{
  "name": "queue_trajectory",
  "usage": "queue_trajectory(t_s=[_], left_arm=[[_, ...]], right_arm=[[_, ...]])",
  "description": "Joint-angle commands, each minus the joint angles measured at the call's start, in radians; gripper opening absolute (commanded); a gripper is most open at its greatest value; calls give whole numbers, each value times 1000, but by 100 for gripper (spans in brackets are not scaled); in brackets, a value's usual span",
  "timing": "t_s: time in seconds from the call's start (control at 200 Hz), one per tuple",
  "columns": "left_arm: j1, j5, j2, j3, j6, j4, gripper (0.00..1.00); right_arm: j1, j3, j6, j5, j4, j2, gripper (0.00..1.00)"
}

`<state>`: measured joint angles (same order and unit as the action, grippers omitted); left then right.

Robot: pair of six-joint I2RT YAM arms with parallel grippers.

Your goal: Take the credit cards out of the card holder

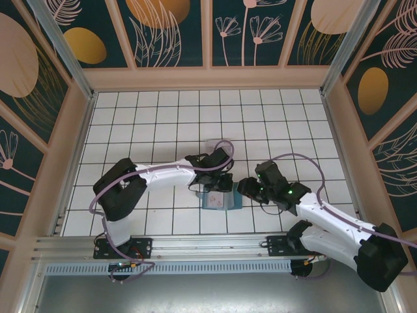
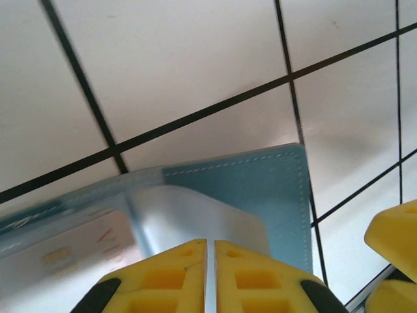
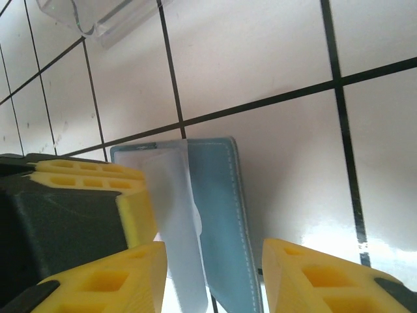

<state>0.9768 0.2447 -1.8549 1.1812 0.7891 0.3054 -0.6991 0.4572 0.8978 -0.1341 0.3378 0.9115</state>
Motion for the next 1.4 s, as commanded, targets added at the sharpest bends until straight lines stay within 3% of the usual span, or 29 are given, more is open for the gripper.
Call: queue_trajectory(t_s=[0.0, 0.395, 0.801, 1.141, 1.396], left_arm=[[5, 36, -37, 20, -24, -25, 13], [6, 41, -101, 24, -15, -99, 11], [2, -118, 9, 11, -37, -33, 10], [-28, -129, 66, -70, -14, -71, 9], [-113, -114, 202, -203, -11, -74, 10]], right_arm=[[9, -8, 28, 63, 68, -44, 44], [10, 21, 35, 62, 108, -72, 43], [11, -23, 72, -113, -106, -56, 39], [10, -38, 76, -205, -189, 32, 37], [-5, 6, 23, -248, -207, 162, 36]])
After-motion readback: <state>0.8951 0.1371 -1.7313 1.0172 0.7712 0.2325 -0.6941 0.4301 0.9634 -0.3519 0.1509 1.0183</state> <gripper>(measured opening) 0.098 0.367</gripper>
